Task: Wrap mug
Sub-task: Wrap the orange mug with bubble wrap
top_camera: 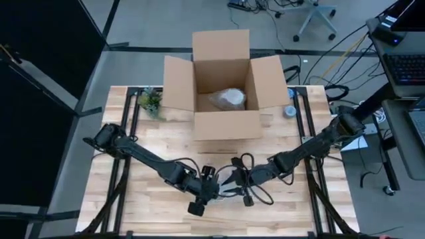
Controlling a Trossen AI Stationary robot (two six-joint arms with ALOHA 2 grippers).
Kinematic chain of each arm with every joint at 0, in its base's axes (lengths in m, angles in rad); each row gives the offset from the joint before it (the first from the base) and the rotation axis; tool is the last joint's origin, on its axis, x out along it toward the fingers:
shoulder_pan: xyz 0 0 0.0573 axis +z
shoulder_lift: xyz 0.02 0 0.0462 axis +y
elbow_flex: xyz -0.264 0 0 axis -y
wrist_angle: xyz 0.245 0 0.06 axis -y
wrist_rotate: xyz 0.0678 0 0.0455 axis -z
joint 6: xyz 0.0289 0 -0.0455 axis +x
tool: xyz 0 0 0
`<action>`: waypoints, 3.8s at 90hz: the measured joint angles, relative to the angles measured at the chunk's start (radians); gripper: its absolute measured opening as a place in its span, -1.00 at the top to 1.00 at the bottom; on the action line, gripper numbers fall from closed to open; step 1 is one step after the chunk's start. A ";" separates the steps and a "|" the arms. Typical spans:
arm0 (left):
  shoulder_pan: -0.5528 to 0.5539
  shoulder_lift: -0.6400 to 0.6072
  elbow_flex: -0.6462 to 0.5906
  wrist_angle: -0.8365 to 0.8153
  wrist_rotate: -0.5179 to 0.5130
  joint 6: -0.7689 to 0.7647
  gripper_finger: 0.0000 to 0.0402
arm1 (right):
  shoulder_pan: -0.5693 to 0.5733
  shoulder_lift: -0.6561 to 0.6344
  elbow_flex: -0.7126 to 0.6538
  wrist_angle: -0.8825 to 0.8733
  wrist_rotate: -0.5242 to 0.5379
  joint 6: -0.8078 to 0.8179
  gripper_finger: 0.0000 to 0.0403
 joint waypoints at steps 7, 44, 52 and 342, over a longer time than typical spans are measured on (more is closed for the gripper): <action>0.001 0.000 0.000 0.004 0.000 0.002 0.19 | 0.008 -0.043 0.000 -0.081 -0.002 0.011 0.45; 0.000 0.000 -0.002 0.005 -0.003 -0.003 0.19 | 0.028 -0.319 0.001 -0.714 0.117 0.226 0.45; 0.001 0.000 -0.002 0.007 -0.004 -0.003 0.19 | 0.031 -0.325 0.001 -0.824 0.216 0.243 0.45; 0.002 0.026 -0.195 0.372 -0.035 0.135 0.19 | 0.077 0.344 0.408 -0.509 0.147 0.073 0.45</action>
